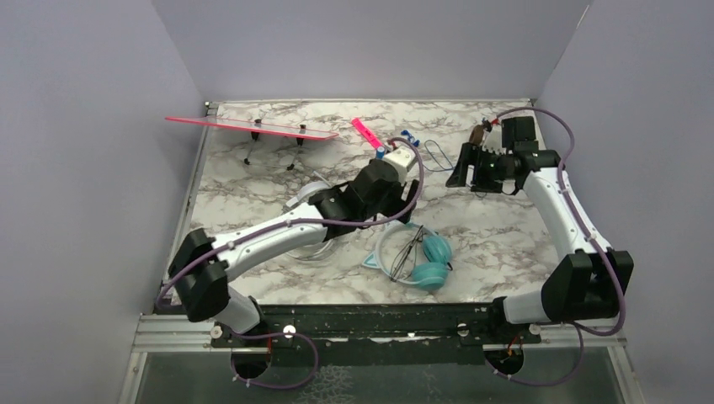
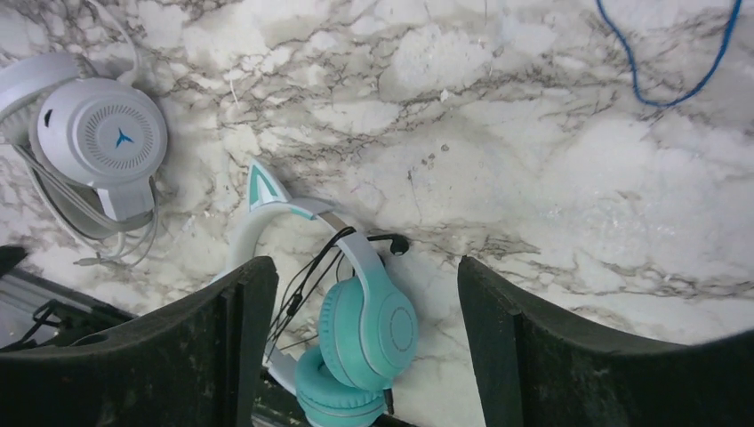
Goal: Wrap the headphones
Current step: Place the headphones at the center of the board, then pick up the headphones from the center of the board.
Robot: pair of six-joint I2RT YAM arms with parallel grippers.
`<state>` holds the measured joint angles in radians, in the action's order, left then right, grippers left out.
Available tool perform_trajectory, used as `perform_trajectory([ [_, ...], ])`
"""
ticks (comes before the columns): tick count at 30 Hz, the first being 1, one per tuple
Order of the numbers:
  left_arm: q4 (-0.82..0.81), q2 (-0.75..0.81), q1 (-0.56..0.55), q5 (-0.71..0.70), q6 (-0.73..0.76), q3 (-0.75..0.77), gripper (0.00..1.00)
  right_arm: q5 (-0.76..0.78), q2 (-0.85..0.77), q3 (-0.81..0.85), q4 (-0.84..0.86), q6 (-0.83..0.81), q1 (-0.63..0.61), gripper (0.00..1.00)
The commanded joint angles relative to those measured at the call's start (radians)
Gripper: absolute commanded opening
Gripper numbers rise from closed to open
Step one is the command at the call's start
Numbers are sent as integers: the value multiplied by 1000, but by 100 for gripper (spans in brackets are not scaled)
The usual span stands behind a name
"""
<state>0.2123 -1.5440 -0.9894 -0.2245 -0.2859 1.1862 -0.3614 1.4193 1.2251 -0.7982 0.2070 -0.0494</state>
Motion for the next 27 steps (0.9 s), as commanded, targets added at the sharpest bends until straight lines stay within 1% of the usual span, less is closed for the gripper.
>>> perform_trajectory([
  [1,65,159,23,100,53,112,84,86,-51,4,98,2,-1,84],
  [2,76,191,27,115,67,123,89,104,-45,2,141,13,-1,86],
  [4,91,264,37,135,98,130,92,163,-11,12,198,47,-1,89],
  [7,113,379,45,145,142,122,94,301,80,65,257,99,0,91],
  [10,129,490,46,136,145,93,94,431,183,134,342,101,19,92],
  [15,145,648,47,116,116,3,95,517,381,285,431,141,111,93],
  [17,157,677,47,98,128,-21,96,516,463,350,442,185,139,95],
  [20,181,685,47,53,158,-32,96,563,556,435,421,288,182,97],
  [24,178,664,47,42,166,-45,96,547,587,418,489,396,263,95],
  [27,150,647,47,57,158,-59,96,558,605,401,497,398,323,90],
])
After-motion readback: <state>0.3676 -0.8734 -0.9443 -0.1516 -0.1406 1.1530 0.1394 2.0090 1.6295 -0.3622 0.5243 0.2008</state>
